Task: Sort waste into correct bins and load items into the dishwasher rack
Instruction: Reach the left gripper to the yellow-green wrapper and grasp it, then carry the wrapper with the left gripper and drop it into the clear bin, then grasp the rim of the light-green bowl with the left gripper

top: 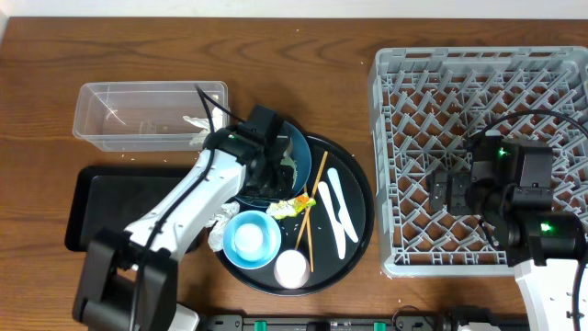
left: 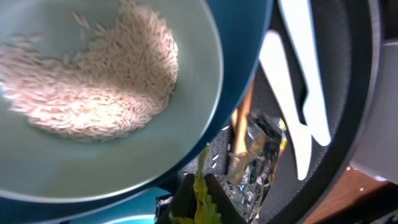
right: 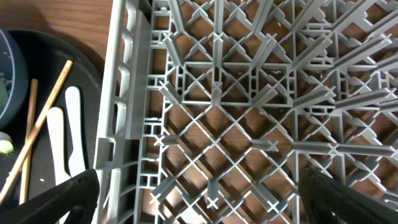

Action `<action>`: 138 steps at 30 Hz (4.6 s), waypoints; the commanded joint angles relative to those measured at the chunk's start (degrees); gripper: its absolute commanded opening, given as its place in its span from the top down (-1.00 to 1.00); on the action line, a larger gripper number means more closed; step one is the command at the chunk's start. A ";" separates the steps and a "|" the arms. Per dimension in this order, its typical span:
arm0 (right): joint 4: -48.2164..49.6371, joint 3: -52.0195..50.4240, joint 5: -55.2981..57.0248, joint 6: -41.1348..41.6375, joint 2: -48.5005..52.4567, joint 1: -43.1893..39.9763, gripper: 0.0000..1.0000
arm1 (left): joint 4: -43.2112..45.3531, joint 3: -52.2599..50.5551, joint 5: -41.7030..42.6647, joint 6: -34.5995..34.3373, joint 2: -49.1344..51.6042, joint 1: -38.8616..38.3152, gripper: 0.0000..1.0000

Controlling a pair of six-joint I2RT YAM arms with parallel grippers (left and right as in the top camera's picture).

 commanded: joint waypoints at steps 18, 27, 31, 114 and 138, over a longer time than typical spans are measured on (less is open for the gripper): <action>-0.28 1.07 -0.46 0.61 -0.09 0.90 -0.98 | 12.79 7.85 -15.32 0.28 -11.69 24.09 0.88; -0.33 1.07 -0.48 0.61 -0.09 0.90 -0.98 | 18.43 7.85 -15.74 0.26 -4.94 29.62 0.86; -0.33 1.07 -0.46 0.59 -0.09 0.90 -0.99 | 18.45 7.85 -15.74 0.26 -2.23 30.49 0.57; -1.77 1.07 -0.48 0.61 -0.09 0.90 -0.98 | 8.76 5.84 -16.41 -6.38 14.80 -5.92 0.29; -1.86 1.07 -0.48 0.61 -0.09 0.90 -0.99 | 9.38 5.31 -24.17 -6.38 14.91 -9.14 0.59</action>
